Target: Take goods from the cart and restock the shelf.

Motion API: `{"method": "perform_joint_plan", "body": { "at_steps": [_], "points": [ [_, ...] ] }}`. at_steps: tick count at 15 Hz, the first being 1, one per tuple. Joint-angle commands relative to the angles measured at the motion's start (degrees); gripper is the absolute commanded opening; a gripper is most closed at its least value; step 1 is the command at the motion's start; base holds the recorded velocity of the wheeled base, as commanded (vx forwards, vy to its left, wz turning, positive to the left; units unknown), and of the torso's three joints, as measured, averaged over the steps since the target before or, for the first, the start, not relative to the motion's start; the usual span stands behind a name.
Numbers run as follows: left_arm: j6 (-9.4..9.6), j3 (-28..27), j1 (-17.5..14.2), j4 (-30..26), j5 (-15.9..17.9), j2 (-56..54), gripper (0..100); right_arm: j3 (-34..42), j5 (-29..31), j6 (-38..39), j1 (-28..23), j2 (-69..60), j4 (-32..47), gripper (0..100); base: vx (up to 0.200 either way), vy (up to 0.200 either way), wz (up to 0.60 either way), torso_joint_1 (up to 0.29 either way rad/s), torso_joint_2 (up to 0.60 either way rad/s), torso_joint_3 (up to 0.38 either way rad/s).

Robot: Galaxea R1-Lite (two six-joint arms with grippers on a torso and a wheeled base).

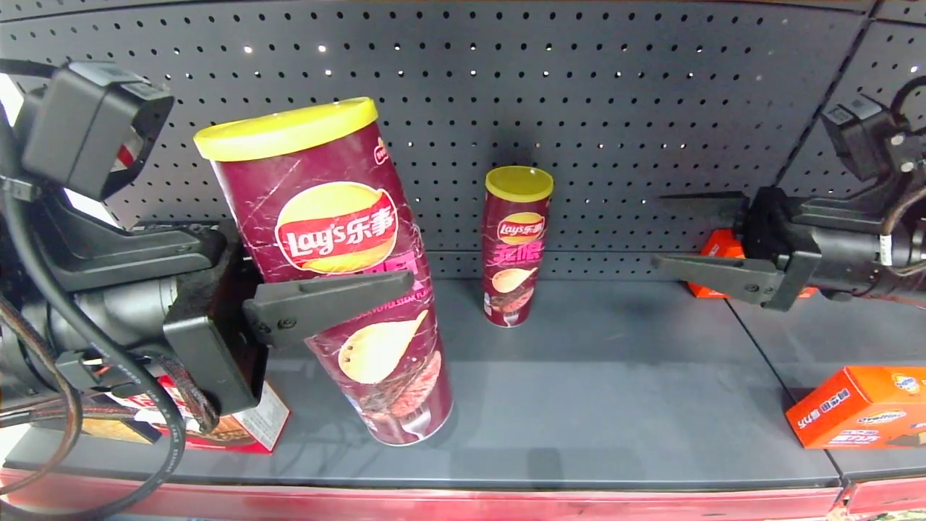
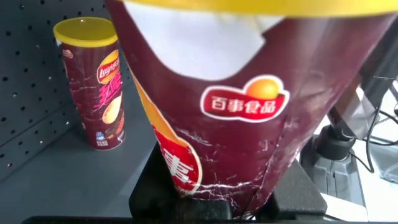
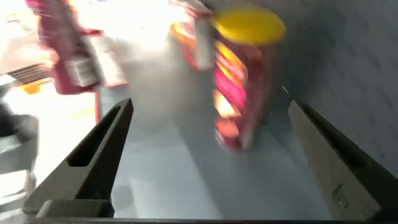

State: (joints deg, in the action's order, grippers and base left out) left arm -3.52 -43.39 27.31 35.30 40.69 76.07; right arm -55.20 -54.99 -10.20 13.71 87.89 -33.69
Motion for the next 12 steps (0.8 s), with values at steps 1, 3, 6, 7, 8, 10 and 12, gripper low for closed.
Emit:
{"method": "perform_joint_plan", "body": {
  "at_steps": [1, 3, 6, 7, 8, 10, 12],
  "points": [
    [0.01, 0.0, -0.2, 0.0, 0.0, 0.0, 0, -6.8, -3.1, -1.4, 0.1, 8.6, -0.1, 100, 0.000, 0.000, 0.00, 0.000, 0.00, 0.000],
    [0.10, 0.2, -0.1, 0.0, 0.1, 0.0, 0, -10.8, -3.7, -1.8, 0.9, 12.4, -0.1, 100, 0.000, 0.000, 0.00, 0.000, 0.00, 0.000],
    [0.10, 0.3, -0.1, 0.0, 0.2, 0.0, 0, -14.2, -5.7, -2.3, 1.2, 16.1, -0.1, 100, 0.000, 0.000, 0.00, 0.000, 0.00, 0.000],
    [0.10, 0.3, -0.1, 0.0, 0.2, 0.0, 0, -15.6, -5.7, -2.3, 1.6, 17.4, -0.1, 100, 0.000, 0.000, 0.00, 0.000, 0.00, 0.000],
    [0.10, 0.3, -0.1, 0.0, 0.2, 0.0, 0, -16.6, -5.4, -2.3, 1.8, 18.5, -0.1, 100, 0.000, 0.000, 0.00, 0.000, 0.00, 0.000],
    [0.10, 0.3, -0.1, 0.0, 0.2, 0.0, 0, -20.0, -5.4, -2.3, 2.3, 21.6, 0.2, 100, 0.000, 0.000, 0.00, 0.000, 0.00, 0.000],
    [0.10, 0.1, -0.1, 0.0, 0.2, 0.2, 0, -22.2, -5.4, -2.2, 2.8, 24.0, 0.5, 100, 0.000, 0.000, 0.00, 0.000, 0.00, 0.000]
  ]
}}
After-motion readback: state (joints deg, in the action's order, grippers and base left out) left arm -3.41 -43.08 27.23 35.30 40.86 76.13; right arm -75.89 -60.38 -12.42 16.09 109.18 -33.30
